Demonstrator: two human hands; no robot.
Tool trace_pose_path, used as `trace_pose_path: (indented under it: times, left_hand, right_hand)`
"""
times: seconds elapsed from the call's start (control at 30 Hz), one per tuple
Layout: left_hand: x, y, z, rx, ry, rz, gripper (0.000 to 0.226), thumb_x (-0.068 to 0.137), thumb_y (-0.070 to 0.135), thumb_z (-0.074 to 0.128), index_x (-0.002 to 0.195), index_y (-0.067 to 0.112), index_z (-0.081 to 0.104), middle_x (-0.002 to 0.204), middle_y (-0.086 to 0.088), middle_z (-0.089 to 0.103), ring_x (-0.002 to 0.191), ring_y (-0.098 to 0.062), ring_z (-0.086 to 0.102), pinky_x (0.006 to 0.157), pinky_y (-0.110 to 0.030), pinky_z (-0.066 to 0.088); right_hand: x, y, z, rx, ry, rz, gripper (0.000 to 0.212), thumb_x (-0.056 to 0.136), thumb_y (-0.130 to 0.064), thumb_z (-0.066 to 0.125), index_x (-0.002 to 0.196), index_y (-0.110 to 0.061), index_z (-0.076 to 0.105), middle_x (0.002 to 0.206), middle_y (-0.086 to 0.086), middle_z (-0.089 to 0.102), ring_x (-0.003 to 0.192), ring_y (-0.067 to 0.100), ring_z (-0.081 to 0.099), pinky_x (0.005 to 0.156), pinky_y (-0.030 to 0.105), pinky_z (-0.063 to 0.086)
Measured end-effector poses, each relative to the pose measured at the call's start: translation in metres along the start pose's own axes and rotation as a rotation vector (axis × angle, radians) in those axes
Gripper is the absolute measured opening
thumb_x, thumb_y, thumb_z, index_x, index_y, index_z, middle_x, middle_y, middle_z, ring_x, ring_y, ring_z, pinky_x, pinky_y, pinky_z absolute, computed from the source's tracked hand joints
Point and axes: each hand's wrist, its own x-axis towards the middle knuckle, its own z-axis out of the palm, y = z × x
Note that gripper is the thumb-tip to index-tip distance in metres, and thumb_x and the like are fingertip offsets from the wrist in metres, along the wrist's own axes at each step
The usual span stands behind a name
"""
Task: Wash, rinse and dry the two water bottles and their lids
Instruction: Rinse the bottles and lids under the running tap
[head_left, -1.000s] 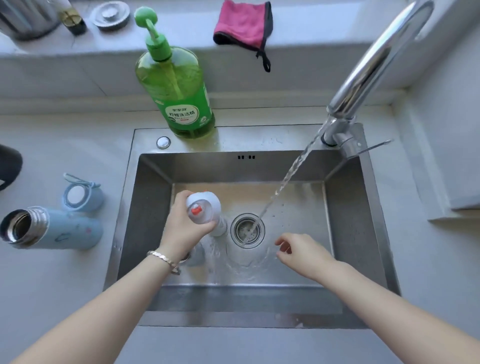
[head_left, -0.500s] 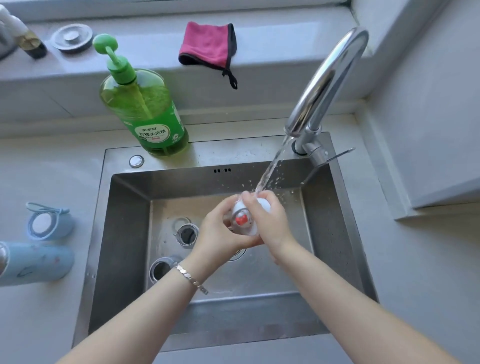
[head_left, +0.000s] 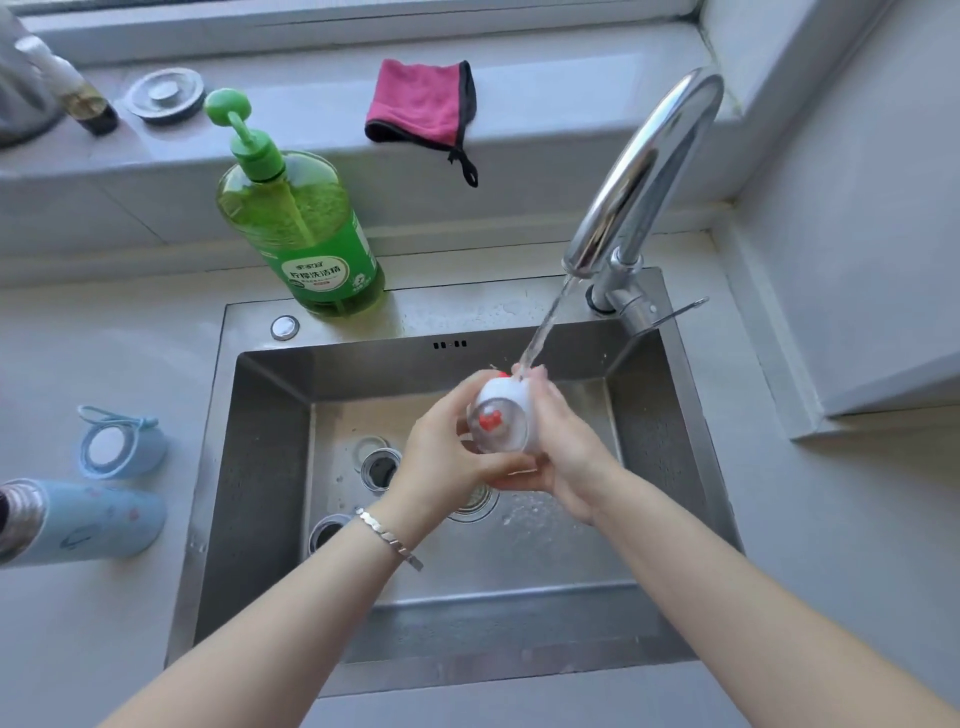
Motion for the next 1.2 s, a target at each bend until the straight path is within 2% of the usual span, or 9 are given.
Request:
trace_pose_path:
  times: [0.17, 0.27, 0.37, 0.47, 0.57, 0.7, 0.77, 1.0, 1.2]
  left_hand:
    - [0.005, 0.005, 0.019, -0.019, -0.083, 0.006, 0.020, 0.091, 0.048, 0.042, 0.108, 0.040, 0.048, 0.113, 0.004, 0.057, 0.110, -0.015, 0.055, 0.095, -0.035, 0.047]
    - [0.018, 0.018, 0.030, -0.181, 0.237, -0.245, 0.033, 0.100, 0.026, 0.030, 0.083, 0.022, 0.058, 0.087, -0.005, 0.062, 0.082, -0.024, 0.061, 0.072, -0.037, 0.052]
    - [0.024, 0.029, 0.027, -0.402, 0.205, -0.541, 0.031, 0.098, 0.026, 0.034, 0.079, 0.014, 0.055, 0.077, -0.008, 0.060, 0.066, -0.022, 0.057, 0.058, -0.027, 0.044]
    - [0.017, 0.023, 0.031, -0.094, 0.127, -0.209, 0.022, 0.100, 0.026, 0.035, 0.097, 0.019, 0.056, 0.101, -0.006, 0.060, 0.088, -0.017, 0.056, 0.071, -0.025, 0.048]
    - [-0.002, 0.011, 0.027, 0.018, 0.056, 0.026, 0.015, 0.098, 0.028, 0.039, 0.112, 0.034, 0.040, 0.114, 0.006, 0.050, 0.103, -0.006, 0.050, 0.084, -0.010, 0.041]
    - [-0.006, 0.002, 0.012, -0.155, 0.015, -0.180, 0.030, 0.095, 0.032, 0.046, 0.120, 0.016, 0.045, 0.101, -0.001, 0.056, 0.069, 0.004, 0.062, 0.057, -0.017, 0.052]
    - [-0.004, 0.003, 0.002, -0.313, 0.003, -0.357, 0.040, 0.091, 0.042, 0.048, 0.116, 0.011, 0.052, 0.097, -0.006, 0.061, 0.066, -0.005, 0.065, 0.056, -0.025, 0.055]
    - [-0.019, -0.010, -0.028, -0.621, -0.058, -0.601, 0.027, 0.093, 0.045, 0.043, 0.099, 0.027, 0.062, 0.081, -0.003, 0.062, 0.053, -0.016, 0.060, 0.049, -0.026, 0.051]
    - [-0.023, -0.011, -0.042, -0.501, -0.263, -0.570, 0.043, 0.074, 0.063, 0.051, 0.095, 0.029, 0.065, 0.078, -0.001, 0.062, 0.057, -0.012, 0.058, 0.050, -0.023, 0.048]
  right_hand:
    - [0.004, 0.013, -0.002, -0.111, 0.125, -0.130, 0.042, 0.099, -0.044, 0.031, 0.139, -0.031, 0.034, 0.135, 0.002, 0.050, 0.111, 0.022, 0.058, 0.094, 0.048, 0.048]
    - [-0.004, 0.022, 0.012, -0.260, 0.165, -0.306, 0.046, 0.101, -0.034, 0.027, 0.145, -0.021, 0.022, 0.144, -0.001, 0.035, 0.132, 0.015, 0.037, 0.111, 0.037, 0.031]
    - [-0.007, 0.022, 0.014, -0.379, 0.230, -0.423, 0.049, 0.101, -0.030, 0.029, 0.147, -0.017, 0.018, 0.146, -0.007, 0.024, 0.134, 0.003, 0.023, 0.112, 0.020, 0.018]
    - [-0.009, 0.013, 0.013, -0.246, 0.251, -0.347, 0.047, 0.101, -0.033, 0.027, 0.146, -0.019, 0.023, 0.149, -0.002, 0.029, 0.137, 0.010, 0.029, 0.114, 0.032, 0.025]
    - [-0.009, 0.003, 0.012, -0.175, 0.211, -0.225, 0.043, 0.102, -0.032, 0.025, 0.142, -0.021, 0.035, 0.141, 0.000, 0.044, 0.125, 0.013, 0.046, 0.105, 0.031, 0.039]
    - [-0.015, 0.004, 0.017, -0.184, 0.076, -0.208, 0.034, 0.102, -0.030, 0.023, 0.130, -0.025, 0.041, 0.118, -0.018, 0.047, 0.101, -0.012, 0.049, 0.084, 0.000, 0.036]
    - [-0.015, 0.011, 0.016, -0.171, 0.023, -0.197, 0.039, 0.101, -0.032, 0.025, 0.134, -0.023, 0.043, 0.125, -0.017, 0.046, 0.114, -0.009, 0.046, 0.096, 0.005, 0.032]
    - [-0.004, 0.009, -0.001, 0.017, 0.108, -0.248, 0.029, 0.086, 0.001, 0.059, 0.110, -0.016, 0.060, 0.090, 0.002, 0.068, 0.086, 0.015, 0.065, 0.078, 0.026, 0.052]
    - [0.003, -0.004, 0.010, -0.040, 0.119, -0.274, 0.008, 0.080, -0.001, 0.066, 0.079, -0.009, 0.065, 0.055, -0.004, 0.065, 0.047, 0.004, 0.059, 0.049, 0.013, 0.047]
